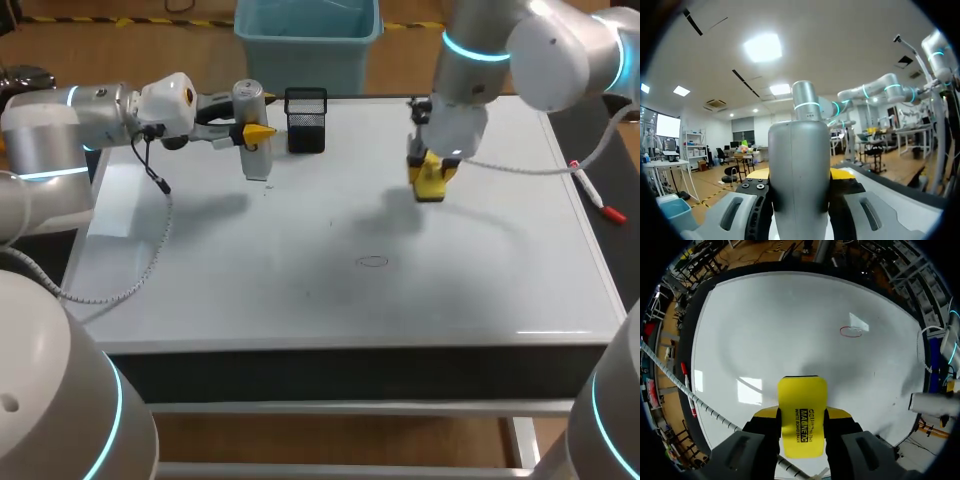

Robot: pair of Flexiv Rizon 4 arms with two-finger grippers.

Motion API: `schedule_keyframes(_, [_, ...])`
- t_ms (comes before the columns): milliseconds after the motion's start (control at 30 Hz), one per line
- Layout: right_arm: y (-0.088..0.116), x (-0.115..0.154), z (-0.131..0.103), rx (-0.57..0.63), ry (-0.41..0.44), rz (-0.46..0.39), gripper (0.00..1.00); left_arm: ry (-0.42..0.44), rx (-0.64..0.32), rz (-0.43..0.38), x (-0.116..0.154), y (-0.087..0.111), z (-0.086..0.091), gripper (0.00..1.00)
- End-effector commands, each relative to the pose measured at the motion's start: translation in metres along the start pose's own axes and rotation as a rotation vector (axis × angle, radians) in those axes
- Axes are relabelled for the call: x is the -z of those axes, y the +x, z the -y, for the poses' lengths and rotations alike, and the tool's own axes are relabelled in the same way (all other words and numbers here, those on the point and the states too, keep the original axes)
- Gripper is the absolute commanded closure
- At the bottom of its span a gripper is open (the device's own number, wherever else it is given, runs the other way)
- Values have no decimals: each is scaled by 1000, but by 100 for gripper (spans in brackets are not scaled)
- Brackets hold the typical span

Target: Pick up the inspection probe, press it on each red-marked spot on the whiteboard one by one, put down the probe, pick up the eraser, and wipe off all the red marks.

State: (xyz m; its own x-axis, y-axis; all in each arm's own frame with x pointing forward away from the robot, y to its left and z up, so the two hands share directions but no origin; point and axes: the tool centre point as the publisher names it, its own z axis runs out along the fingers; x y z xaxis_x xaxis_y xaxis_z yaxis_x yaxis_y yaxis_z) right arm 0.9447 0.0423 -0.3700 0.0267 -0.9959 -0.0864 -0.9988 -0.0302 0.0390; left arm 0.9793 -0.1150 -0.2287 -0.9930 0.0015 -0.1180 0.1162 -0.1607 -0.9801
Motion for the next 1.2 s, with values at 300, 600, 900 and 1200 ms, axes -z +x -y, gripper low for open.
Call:
schedule_keyframes(300, [-59,-12,-98,48,76,7,100,0,1,-2,0,-1,1,100])
schedule_keyframes(600, [-81,-35,-115,66,46,30,100,0,1,-2,0,-1,1,100])
schedule_keyframes(900, [-97,-44,-115,109,17,36,100,0,1,-2,0,-1,1,100])
schedule_keyframes(1200, [-107,-54,-115,130,0,42,100,0,1,-2,0,-1,1,100])
